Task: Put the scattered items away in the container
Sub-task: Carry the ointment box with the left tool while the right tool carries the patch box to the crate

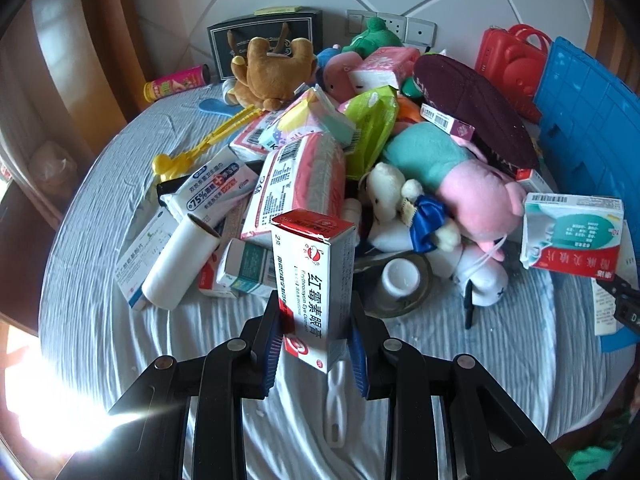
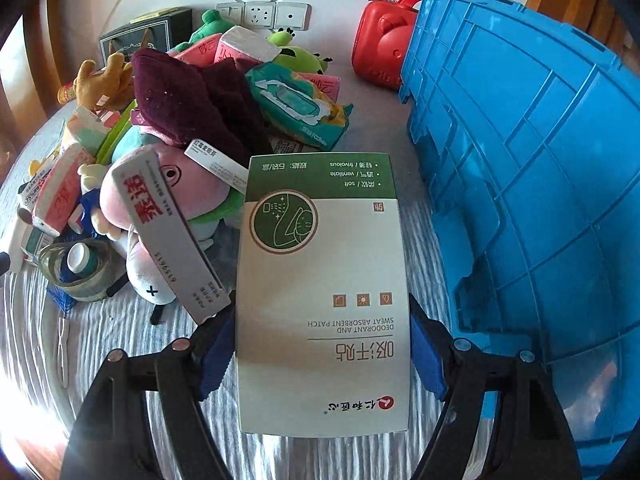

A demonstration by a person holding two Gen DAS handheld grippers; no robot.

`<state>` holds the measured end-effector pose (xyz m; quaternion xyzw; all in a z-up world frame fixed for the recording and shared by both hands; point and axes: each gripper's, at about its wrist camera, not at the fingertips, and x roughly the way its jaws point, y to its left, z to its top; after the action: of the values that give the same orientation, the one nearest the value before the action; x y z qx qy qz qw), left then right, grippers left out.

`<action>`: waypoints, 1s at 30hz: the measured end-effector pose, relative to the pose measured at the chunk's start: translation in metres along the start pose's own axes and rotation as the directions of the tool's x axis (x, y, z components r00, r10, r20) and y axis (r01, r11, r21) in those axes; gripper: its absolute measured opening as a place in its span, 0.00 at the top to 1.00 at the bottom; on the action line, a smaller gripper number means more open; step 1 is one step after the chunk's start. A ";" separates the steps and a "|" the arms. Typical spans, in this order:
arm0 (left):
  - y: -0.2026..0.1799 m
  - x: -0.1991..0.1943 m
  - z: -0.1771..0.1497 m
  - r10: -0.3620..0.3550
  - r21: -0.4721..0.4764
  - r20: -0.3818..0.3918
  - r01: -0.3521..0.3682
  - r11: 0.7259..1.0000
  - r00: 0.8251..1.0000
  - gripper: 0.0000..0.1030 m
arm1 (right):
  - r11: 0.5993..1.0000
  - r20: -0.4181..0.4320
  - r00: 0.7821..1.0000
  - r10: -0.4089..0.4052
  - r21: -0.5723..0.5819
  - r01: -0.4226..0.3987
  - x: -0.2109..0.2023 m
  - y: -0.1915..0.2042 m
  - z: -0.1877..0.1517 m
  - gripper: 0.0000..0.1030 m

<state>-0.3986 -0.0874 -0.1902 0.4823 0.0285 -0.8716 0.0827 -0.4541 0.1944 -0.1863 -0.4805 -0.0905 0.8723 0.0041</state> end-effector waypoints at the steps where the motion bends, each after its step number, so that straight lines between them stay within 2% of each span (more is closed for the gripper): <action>1: -0.002 0.000 0.000 0.003 0.005 -0.005 -0.003 1.000 1.000 0.72 | 1.000 0.004 1.000 0.002 0.014 -0.002 -0.001 -0.002 0.000 0.27; 8: -0.030 -0.011 0.020 -0.049 0.069 0.019 0.048 0.996 0.999 0.72 | 0.997 0.042 0.999 0.001 0.080 -0.004 -0.027 -0.021 0.002 0.27; 16: -0.060 -0.031 0.042 -0.118 0.144 0.053 0.110 0.983 0.992 0.72 | 0.992 0.083 0.996 -0.016 0.129 0.005 -0.056 -0.026 0.007 0.27; 30: -0.074 -0.058 0.055 -0.183 0.206 0.103 0.159 0.965 0.978 0.72 | 0.984 0.153 0.987 -0.044 0.178 0.016 -0.103 -0.015 0.009 0.27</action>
<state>-0.4271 -0.0153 -0.1146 0.4302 -0.0213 -0.9016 -0.0397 -0.4072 0.1976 -0.0929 -0.4071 -0.0202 0.9117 0.0527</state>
